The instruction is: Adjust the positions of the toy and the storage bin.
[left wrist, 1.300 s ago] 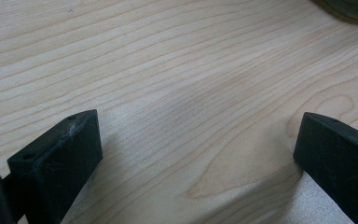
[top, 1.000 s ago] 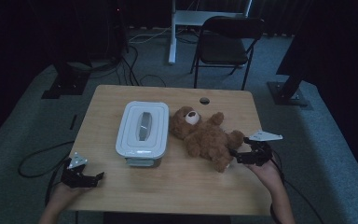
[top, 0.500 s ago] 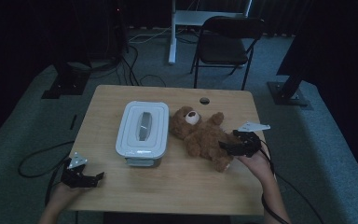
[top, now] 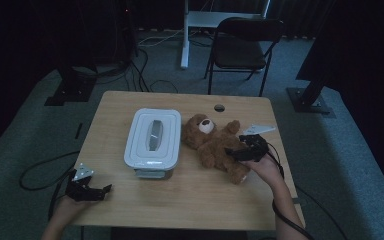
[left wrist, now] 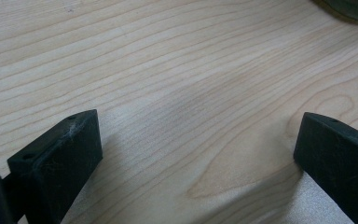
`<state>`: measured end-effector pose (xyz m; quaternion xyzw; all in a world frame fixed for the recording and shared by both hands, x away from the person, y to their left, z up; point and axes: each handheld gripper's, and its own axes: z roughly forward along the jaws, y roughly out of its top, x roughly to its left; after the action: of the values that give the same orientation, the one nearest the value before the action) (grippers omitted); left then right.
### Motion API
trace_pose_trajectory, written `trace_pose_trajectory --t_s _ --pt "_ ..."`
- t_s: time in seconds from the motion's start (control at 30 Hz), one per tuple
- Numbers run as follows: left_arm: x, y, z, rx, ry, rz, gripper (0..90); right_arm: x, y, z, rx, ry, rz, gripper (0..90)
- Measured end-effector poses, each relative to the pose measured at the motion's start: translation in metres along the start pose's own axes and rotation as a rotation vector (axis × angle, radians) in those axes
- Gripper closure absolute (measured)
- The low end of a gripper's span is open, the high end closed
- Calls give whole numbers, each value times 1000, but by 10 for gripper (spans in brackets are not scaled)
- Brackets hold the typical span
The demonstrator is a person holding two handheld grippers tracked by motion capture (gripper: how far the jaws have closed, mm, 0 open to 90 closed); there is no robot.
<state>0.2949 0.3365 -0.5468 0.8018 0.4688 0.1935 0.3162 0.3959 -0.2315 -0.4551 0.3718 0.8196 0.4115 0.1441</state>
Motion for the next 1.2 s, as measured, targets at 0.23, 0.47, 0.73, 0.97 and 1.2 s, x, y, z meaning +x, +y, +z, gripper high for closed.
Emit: trace_pose_trajectory --t_s 0.23,0.47,0.73,0.97,1.2 --pt "0 0 0 0 0 0 14 -5 0 19 38 20 7 145" --pt "0 0 0 0 0 0 14 -7 -3 31 64 9 10 134" --pt "0 0 0 0 0 0 14 -5 -9 42 109 47 5 126" --pt "0 0 0 0 1 0 14 8 -14 49 149 27 -44 126" --pt "0 0 0 0 1 0 14 15 -19 49 113 -47 -64 253"
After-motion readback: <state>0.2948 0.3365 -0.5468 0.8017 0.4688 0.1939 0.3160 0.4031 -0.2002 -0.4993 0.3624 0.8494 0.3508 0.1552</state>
